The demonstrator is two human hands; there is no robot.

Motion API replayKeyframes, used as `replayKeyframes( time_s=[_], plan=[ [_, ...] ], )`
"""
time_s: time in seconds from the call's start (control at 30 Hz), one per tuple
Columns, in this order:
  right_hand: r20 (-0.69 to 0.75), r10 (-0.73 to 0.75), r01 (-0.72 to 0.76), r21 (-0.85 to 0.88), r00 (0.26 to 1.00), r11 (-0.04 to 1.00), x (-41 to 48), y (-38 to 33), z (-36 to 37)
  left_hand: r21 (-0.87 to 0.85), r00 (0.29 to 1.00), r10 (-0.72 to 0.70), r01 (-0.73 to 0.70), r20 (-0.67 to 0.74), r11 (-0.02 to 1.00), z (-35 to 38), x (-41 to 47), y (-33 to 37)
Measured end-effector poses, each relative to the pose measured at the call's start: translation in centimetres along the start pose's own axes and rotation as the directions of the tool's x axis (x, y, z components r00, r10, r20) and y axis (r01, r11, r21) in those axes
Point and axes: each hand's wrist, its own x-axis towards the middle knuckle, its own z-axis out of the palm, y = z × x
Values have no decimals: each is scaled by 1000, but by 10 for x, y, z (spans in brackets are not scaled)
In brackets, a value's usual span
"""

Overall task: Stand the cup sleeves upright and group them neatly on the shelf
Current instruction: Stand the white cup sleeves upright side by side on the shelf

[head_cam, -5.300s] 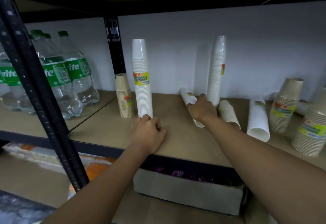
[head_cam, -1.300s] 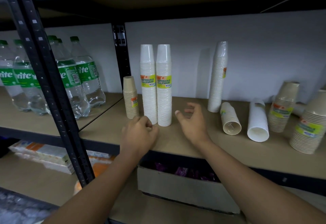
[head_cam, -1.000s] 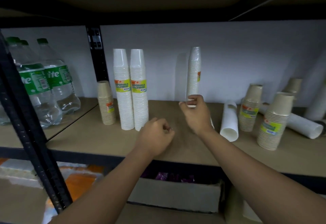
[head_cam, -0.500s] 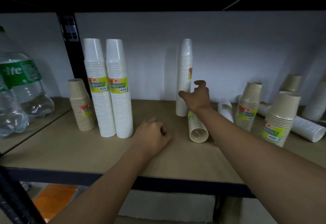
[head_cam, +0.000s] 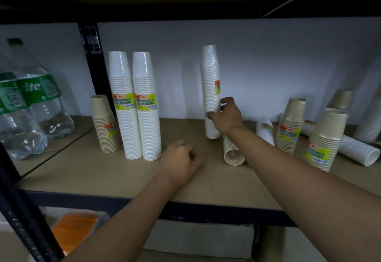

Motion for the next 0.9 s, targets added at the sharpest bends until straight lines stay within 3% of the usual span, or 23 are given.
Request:
replayKeyframes(
  time_s=[0.33,0.53,0.77,0.9],
  plan=[
    [7,-34,33,119,999,992,-67,-38,7,-3,993,-53,53,-105,999,-53,-44,-15],
    [-15,-55,57,172,998,983,-101,-40,27,42,958,-125,140,-257,989,-85,-55,-44],
    [-15,-91,92,199,996,976,-115,-48,54,60,942,-279,294,-187,954,-99,-69,-79],
    [-73,-122,135,206,990,969,-118,-43,67,90,933,-298,321,-202,943,-91,-74,-85]
  ],
)
